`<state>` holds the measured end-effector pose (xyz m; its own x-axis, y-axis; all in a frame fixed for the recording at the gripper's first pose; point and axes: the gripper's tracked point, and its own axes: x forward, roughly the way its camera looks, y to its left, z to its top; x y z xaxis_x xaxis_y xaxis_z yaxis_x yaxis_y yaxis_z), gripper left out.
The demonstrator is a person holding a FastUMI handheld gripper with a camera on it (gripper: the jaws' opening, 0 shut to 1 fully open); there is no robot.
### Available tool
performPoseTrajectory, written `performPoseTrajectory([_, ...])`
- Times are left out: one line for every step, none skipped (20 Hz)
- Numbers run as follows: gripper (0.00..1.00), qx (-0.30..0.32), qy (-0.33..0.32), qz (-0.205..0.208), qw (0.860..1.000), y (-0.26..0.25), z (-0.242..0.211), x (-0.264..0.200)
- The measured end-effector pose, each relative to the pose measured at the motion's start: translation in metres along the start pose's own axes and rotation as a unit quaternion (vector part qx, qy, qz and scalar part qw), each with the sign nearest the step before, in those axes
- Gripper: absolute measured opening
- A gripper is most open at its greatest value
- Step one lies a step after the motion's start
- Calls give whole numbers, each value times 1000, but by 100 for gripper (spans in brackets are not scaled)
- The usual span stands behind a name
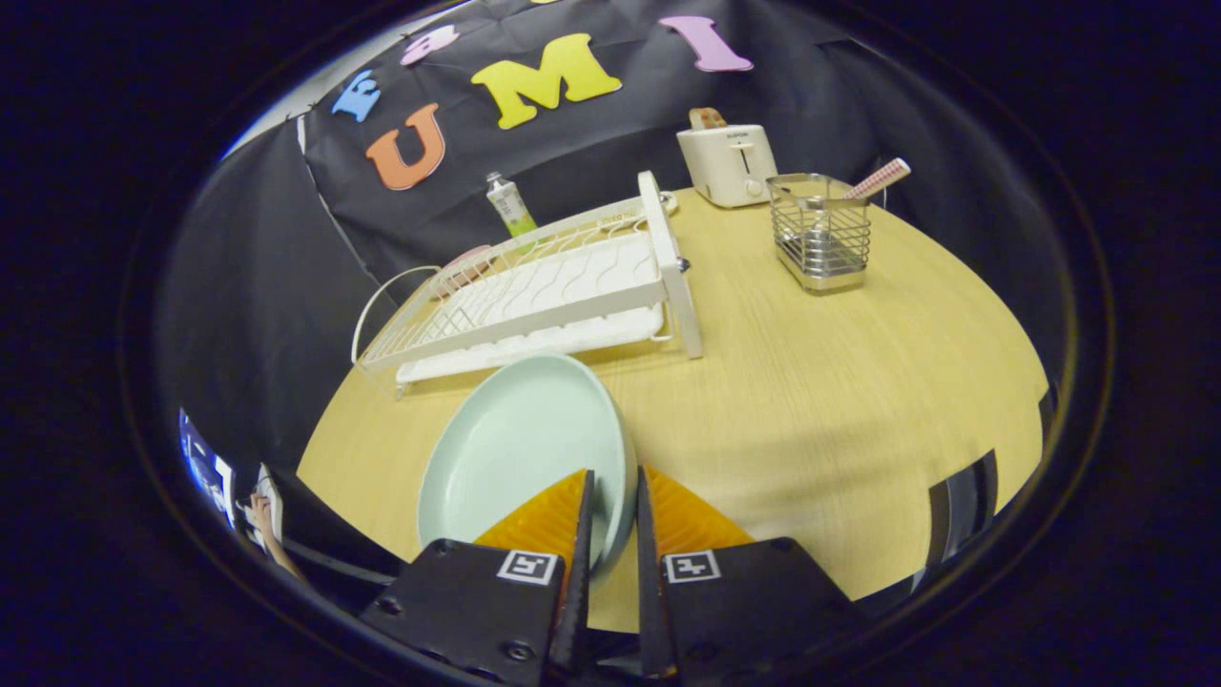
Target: Take the plate from the dish rack, then take the spoon from the basket and place it into the plate.
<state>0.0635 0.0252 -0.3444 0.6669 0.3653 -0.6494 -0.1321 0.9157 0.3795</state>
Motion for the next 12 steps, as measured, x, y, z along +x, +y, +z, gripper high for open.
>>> performPoseTrajectory([30,-3,-3,1,1000,-3,-1,3])
performPoseTrajectory([31,-8,-9,-2,1000,-7,0,3])
performPoseTrajectory([32,-19,-21,-9,1000,-11,3,2])
performPoseTrajectory([31,-30,-37,-20,999,-16,9,1])
performPoseTrajectory([30,-37,-53,-25,998,-18,14,-4])
performPoseTrajectory([32,-38,-68,-17,997,-17,19,-8])
performPoseTrajectory([40,-39,-83,-16,996,-19,24,-12])
performPoseTrajectory([47,-43,-104,-23,993,-25,32,-17])
performPoseTrajectory([56,-51,-130,-35,990,-34,41,-22])
performPoseTrajectory([65,-59,-156,-54,984,-44,51,-29])
performPoseTrajectory([81,-66,-181,-70,979,-54,61,-35])
performPoseTrajectory([86,-71,-198,-75,975,-60,69,-41])
